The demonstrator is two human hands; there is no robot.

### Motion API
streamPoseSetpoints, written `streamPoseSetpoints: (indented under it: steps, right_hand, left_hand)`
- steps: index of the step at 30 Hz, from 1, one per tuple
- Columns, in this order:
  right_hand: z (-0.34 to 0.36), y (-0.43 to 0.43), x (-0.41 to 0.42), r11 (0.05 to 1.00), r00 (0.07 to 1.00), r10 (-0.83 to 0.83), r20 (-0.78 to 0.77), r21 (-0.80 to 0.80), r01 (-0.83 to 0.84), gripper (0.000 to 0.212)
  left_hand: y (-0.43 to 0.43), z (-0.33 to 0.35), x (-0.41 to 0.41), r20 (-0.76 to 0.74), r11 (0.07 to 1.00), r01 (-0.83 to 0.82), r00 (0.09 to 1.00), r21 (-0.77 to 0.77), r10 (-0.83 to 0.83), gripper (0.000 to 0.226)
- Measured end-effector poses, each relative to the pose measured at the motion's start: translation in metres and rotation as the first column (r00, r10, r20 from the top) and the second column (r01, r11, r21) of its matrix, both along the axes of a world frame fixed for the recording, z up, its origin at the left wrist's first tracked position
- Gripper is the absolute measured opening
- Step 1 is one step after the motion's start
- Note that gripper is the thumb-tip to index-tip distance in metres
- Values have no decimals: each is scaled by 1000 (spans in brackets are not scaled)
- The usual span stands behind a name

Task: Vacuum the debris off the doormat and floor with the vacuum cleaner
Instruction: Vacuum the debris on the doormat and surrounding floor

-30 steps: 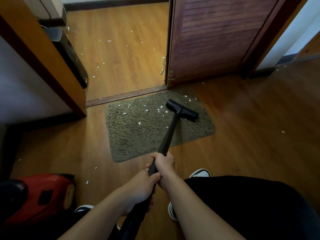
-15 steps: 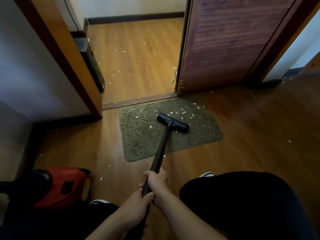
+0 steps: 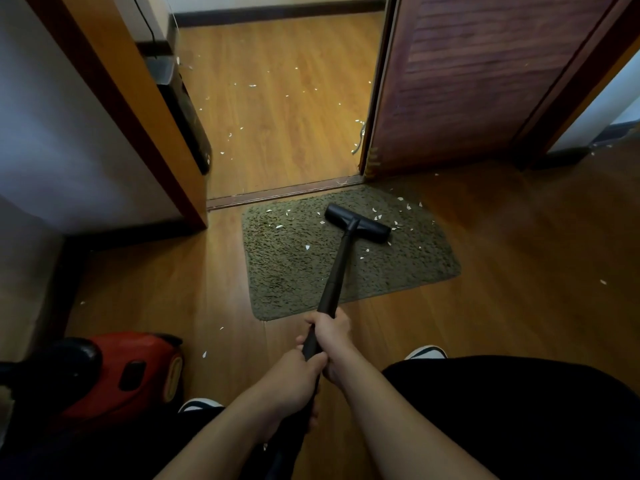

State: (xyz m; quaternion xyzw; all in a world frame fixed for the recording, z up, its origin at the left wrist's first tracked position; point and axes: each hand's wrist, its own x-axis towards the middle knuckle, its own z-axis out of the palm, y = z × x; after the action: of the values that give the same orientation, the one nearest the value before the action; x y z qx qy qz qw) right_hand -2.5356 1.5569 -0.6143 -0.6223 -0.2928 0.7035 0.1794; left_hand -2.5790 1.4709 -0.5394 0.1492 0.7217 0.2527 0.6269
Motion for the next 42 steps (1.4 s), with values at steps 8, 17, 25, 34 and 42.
streamPoseSetpoints:
  steps: [8, 17, 25, 34, 42]
  right_hand:
    - [-9, 45, -7, 999, 999, -36, 2, 30, 36, 15]
    - [-13, 59, -3, 999, 1000, -31, 5, 13, 31, 12]
    - [-4, 29, 0, 1000, 1000, 13, 19, 19, -13, 17]
    - [2, -36, -13, 994, 995, 104, 2, -19, -104, 23]
    - [4, -106, -27, 978, 979, 205, -15, -29, -206, 34]
  left_hand:
    - [44, -7, -5, 22, 1000, -4, 1000, 20, 4, 16]
    - [57, -8, -3, 46, 1000, -18, 999, 13, 17, 16]
    - [27, -1, 0, 48, 999, -37, 998, 10, 37, 12]
    - [-41, 7, -6, 15, 997, -79, 997, -12, 79, 20]
    - [-104, 19, -17, -52, 999, -46, 998, -8, 45, 18]
